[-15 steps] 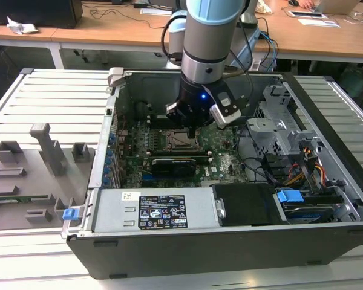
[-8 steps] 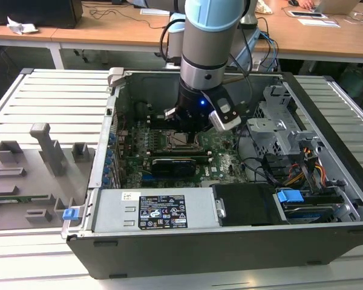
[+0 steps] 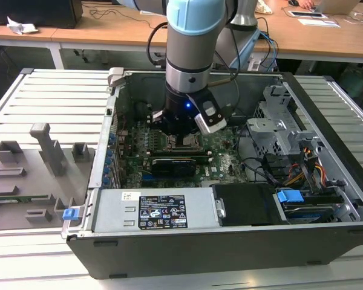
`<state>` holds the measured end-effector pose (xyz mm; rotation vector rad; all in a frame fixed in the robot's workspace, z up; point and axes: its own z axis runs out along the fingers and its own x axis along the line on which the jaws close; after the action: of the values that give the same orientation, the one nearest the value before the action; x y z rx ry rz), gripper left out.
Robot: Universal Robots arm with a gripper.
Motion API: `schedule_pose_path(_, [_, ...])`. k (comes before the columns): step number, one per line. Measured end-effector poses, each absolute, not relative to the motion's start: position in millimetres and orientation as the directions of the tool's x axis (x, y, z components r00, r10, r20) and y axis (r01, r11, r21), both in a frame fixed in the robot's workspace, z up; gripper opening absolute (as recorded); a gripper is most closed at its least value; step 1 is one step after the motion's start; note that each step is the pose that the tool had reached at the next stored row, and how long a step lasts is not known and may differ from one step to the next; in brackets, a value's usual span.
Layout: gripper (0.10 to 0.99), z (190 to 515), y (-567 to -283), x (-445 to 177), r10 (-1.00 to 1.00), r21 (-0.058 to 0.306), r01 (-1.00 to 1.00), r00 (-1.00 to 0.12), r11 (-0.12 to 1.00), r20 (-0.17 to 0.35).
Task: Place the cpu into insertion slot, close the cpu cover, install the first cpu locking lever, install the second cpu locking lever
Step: 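Install the second cpu locking lever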
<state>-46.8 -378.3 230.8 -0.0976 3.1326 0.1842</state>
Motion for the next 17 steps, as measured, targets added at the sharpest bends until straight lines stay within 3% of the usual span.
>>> schedule_pose_path(17, [0.106, 215.6, -387.1, -71.4, -0.062, 0.171, -0.062, -0.998, 0.983, -0.011])
